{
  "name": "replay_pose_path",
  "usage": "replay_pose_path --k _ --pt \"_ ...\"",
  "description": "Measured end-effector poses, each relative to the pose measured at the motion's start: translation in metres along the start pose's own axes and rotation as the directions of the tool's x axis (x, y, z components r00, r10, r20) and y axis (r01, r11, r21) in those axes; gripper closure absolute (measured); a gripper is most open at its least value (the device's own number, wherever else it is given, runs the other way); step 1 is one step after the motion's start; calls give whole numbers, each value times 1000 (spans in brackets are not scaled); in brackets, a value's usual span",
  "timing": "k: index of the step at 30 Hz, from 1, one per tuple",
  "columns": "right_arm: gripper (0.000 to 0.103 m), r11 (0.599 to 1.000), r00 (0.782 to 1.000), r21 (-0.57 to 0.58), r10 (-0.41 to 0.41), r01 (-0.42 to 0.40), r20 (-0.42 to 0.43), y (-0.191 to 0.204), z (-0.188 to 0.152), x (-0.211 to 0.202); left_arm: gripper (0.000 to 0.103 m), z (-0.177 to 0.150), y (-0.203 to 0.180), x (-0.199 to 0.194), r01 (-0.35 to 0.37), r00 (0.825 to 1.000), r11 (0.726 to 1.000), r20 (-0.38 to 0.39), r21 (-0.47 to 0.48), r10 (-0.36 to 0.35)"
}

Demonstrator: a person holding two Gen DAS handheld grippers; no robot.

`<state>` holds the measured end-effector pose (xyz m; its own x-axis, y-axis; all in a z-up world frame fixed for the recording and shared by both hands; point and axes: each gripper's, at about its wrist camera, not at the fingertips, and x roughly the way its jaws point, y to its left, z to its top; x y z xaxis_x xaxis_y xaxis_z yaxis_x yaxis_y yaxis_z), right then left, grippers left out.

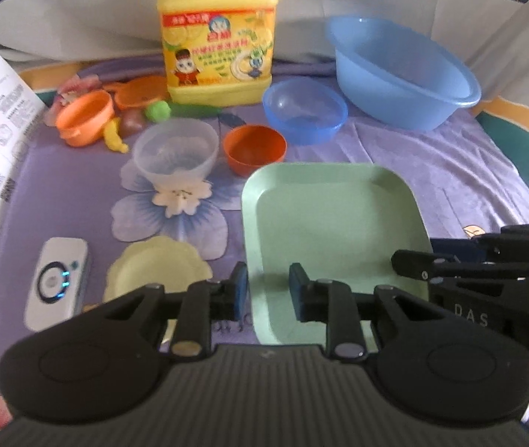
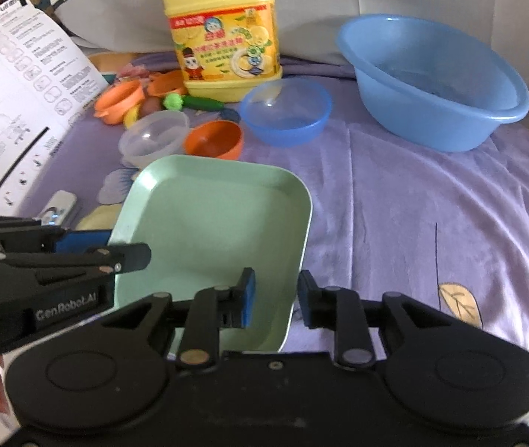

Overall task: Organize plates and bowls
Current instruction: 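Carry the green tray onto the white plate and open the right tool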

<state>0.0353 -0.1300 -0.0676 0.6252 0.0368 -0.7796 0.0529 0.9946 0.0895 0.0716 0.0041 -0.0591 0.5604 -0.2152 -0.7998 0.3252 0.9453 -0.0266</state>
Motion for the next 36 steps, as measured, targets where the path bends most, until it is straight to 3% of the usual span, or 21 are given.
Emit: replay_pose_path --k 9,16,26,36 --pt "77 994 994 -46 103 -104 -23 54 -12 -31 80 -27 42 -63 -46 998 999 42 -29 47" --pt "77 974 980 -128 179 -189 -87 113 -28 -27 80 -68 99 -90 -85 996 991 17 -103 87" --pt "78 951 960 -205 189 -231 -209 170 -59 -3 80 -122 139 -89 -103 994 986 -61 -133 95" --pt "78 954 955 -208 165 -218 -244 172 -64 10 80 -132 141 -74 -85 993 989 -86 -121 75"
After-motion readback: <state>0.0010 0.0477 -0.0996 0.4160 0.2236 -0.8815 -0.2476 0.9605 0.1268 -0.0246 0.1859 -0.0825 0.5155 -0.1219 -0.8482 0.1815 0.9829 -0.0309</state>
